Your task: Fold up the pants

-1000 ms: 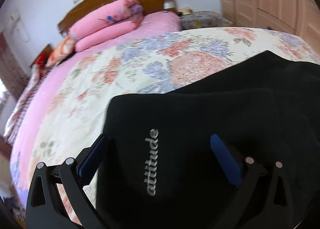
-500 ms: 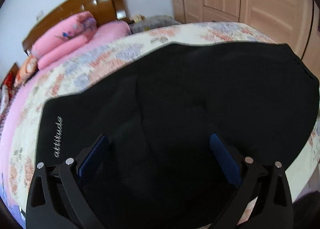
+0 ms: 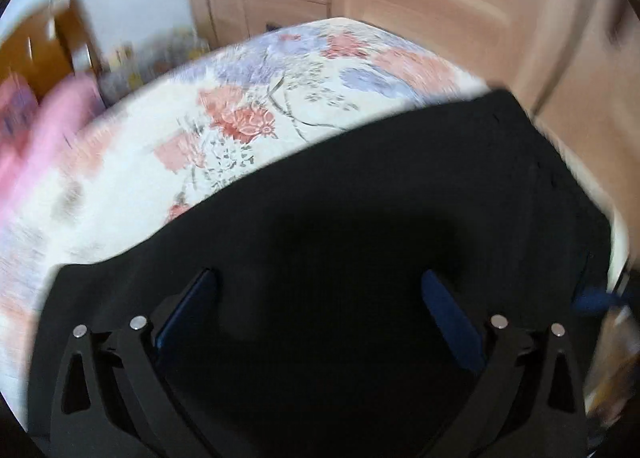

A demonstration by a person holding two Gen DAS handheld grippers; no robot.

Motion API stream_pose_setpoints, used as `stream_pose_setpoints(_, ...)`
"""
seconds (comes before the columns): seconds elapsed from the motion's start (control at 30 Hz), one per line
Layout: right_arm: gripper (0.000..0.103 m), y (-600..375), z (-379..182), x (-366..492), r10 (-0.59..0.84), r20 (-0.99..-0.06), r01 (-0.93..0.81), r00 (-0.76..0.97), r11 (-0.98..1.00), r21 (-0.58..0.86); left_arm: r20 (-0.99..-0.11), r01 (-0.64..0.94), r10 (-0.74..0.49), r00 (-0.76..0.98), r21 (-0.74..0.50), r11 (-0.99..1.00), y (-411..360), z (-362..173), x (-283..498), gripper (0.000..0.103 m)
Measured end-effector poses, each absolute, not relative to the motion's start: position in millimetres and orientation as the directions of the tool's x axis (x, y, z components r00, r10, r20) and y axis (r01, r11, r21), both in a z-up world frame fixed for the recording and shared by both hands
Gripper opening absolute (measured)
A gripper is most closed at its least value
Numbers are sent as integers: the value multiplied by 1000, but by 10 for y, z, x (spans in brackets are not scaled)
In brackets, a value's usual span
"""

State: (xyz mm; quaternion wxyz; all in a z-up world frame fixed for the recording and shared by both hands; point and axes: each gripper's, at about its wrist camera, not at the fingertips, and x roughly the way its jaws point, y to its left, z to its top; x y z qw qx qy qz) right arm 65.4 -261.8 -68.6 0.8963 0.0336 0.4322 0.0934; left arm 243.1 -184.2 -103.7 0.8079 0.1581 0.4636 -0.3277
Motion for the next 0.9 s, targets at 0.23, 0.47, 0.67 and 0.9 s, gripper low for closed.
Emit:
stream_pose_setpoints(0.23,91,-2721,-449,664,225,-724,-112,652,973,202,-788,671,-473,395,-104,734,-1496,-654,2540,101)
stream_pose_setpoints(0.47,91,-2405,-622,1697,281,-795,-224,538,957,187,-863,462,-338,375,-143,875,-934,-774,2922,101)
stream_pose_setpoints(0.67,99,-2083,-833,1867,153,-876,-315,457,949,2,-868,476,-207,452,38,879,-1044,-1008,2894,102)
stream_pose_setpoints(0.9,99,-2278,-625,1598,163,-883,-266,440,963,45,-860,467,-214,464,32,884,-1033,-1002,2888,102)
